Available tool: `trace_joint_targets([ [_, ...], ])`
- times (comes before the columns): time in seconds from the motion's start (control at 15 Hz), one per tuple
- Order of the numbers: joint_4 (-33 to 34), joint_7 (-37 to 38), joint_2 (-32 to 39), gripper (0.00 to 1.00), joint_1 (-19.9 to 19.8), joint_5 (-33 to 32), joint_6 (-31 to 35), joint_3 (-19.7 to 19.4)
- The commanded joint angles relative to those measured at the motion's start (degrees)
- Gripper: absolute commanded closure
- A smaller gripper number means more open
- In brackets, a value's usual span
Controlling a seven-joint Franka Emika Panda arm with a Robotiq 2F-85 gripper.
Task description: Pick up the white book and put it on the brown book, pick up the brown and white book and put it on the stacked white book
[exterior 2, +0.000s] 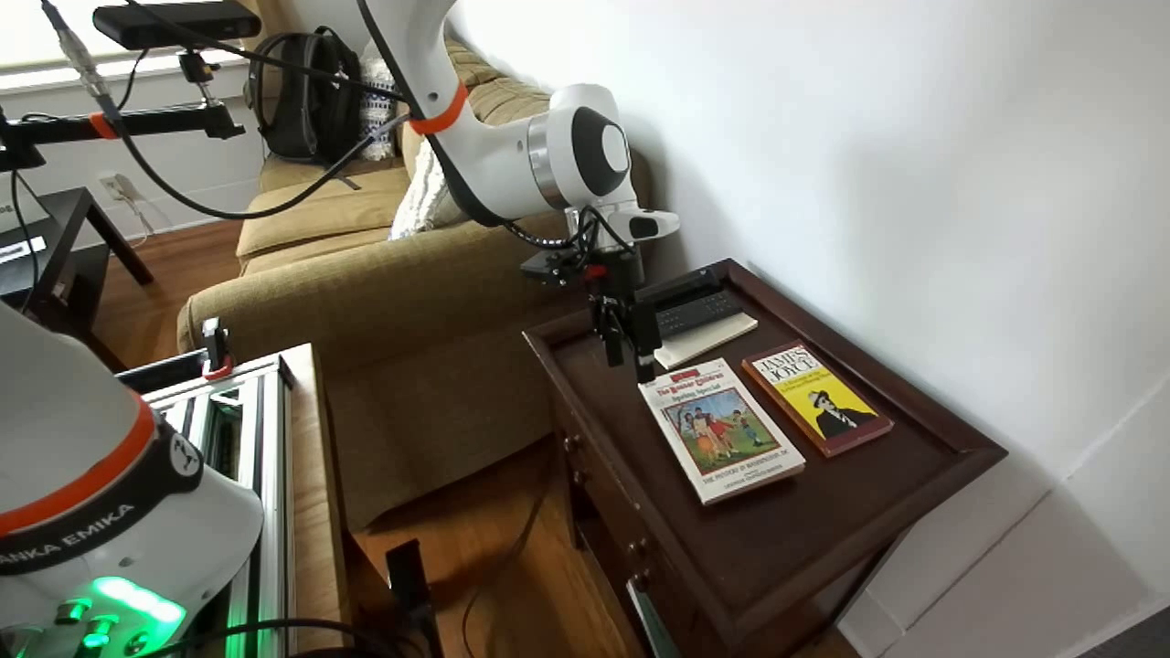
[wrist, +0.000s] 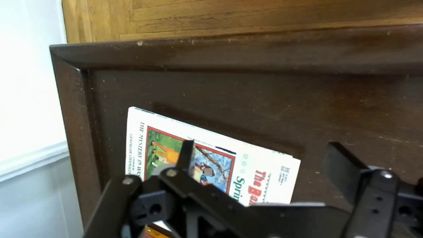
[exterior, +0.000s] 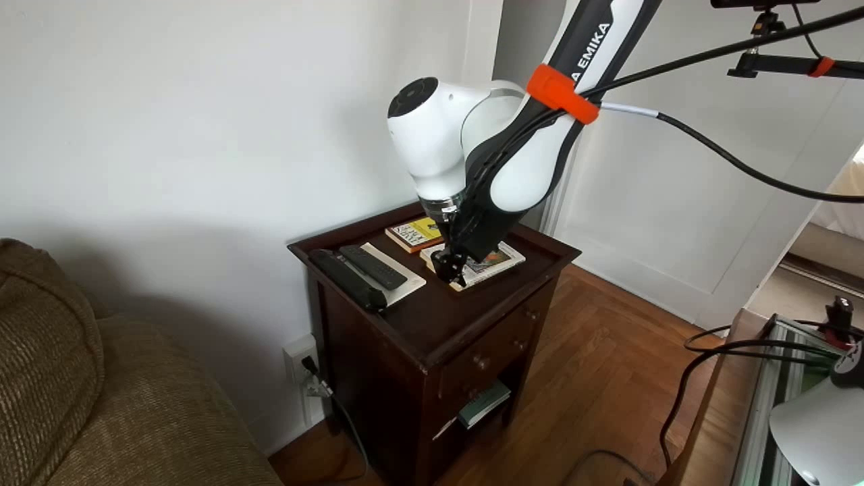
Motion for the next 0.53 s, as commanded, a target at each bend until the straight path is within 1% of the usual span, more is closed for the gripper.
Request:
trace_joint_targets([
  [0.0,3.8,0.9,4.6,0.0,1.6,-1.5,-0.4,-1.3],
  [0.47,7.7,0.6,9.6,0.0,3.2,-2.5,0.0,-2.8],
])
